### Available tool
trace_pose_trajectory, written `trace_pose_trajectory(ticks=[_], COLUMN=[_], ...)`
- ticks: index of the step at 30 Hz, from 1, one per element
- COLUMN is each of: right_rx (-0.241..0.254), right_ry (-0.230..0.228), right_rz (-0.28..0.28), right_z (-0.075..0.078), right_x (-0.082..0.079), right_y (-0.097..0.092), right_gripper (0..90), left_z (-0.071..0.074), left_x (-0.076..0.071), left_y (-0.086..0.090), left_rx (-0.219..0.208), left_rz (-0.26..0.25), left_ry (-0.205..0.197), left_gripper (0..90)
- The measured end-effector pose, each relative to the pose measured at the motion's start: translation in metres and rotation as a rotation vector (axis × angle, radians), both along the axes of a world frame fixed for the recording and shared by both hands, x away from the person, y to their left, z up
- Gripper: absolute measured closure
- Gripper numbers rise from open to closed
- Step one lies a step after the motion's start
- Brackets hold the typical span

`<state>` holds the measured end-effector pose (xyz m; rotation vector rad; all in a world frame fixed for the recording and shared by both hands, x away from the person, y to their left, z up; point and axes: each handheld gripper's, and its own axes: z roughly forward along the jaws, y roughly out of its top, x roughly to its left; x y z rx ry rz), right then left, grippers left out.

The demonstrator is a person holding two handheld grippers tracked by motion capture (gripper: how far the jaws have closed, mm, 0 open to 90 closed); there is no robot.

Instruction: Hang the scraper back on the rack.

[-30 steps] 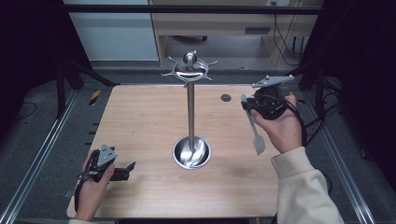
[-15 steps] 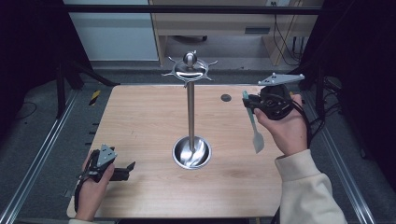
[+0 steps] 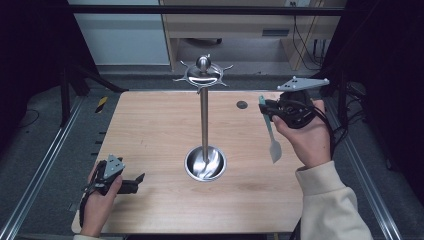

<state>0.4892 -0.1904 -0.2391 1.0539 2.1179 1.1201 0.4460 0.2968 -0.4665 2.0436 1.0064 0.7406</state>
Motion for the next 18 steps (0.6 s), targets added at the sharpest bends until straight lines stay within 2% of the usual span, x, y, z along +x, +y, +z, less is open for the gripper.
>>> trace_pose_trajectory(ticks=[18], right_rx=[0.031], right_ry=[-0.056], right_rz=[0.065], right_z=[0.017], right_x=[-0.013], right_y=[0.016], right_gripper=[74.4], left_z=[0.0], left_x=[0.0], left_y=[0.0], left_rx=[0.001], left_rz=[-0.003], left_ry=[0.001], left_gripper=[2.7])
